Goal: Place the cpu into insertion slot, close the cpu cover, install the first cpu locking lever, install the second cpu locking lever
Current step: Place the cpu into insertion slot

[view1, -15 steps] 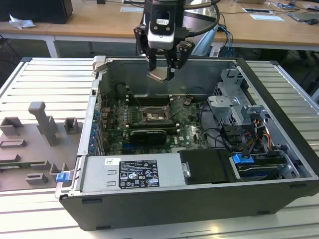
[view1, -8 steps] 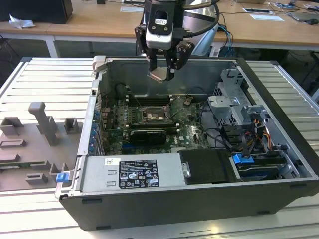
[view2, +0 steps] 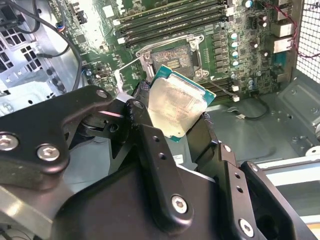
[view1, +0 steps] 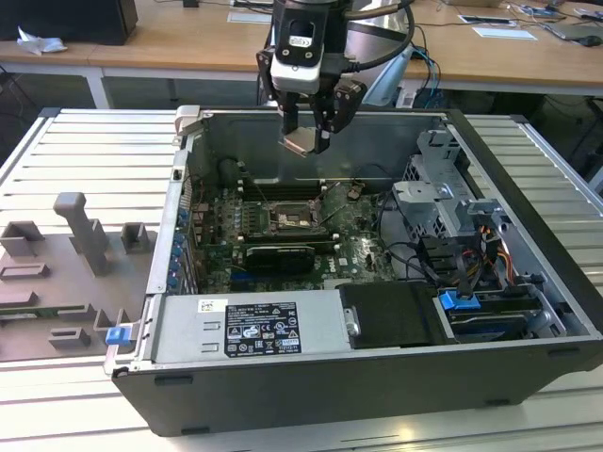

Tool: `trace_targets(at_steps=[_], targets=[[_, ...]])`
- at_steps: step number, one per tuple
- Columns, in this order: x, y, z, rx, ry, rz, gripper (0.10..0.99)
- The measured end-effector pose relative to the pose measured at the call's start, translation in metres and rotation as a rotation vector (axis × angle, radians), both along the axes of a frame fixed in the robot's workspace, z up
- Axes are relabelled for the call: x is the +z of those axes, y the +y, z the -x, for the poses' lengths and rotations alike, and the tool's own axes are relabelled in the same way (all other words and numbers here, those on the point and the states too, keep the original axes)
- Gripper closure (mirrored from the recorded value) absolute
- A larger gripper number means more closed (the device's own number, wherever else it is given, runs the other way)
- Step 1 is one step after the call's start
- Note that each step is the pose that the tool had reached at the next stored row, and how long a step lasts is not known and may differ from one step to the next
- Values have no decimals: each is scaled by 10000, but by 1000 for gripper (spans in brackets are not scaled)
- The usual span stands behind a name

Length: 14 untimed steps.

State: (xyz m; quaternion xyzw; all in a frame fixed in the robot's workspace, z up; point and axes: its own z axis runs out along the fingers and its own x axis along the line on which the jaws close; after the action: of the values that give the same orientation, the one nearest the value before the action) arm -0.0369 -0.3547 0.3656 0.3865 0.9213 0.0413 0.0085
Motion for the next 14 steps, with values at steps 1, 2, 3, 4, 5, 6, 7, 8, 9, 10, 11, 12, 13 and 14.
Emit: trace_targets(at_steps=[1, 2, 3, 4, 5, 6, 7, 8, 9, 10, 11, 12, 13, 14], targets=[[-1, 0, 0, -51, 0, 0, 545], [-1, 0, 0, -118, 0, 0, 545], [-2, 0, 0, -212, 0, 1, 545], [-2, 0, 0, -269, 0, 2, 545], [-3, 0, 0, -310, 0, 2, 545], [-4, 0, 0, -393, 0, 2, 545], [-4, 0, 0, -438, 0, 2, 545], [-4, 0, 0, -482, 0, 2, 545], [-5, 0, 0, -557, 0, 3, 545], [-6, 0, 0, -653, 0, 3, 545], [-7, 0, 0, -770, 0, 4, 545], [-7, 0, 0, -828, 0, 4, 545], [-8, 0, 0, -872, 0, 4, 545], [-8, 0, 0, -948, 0, 4, 545]])
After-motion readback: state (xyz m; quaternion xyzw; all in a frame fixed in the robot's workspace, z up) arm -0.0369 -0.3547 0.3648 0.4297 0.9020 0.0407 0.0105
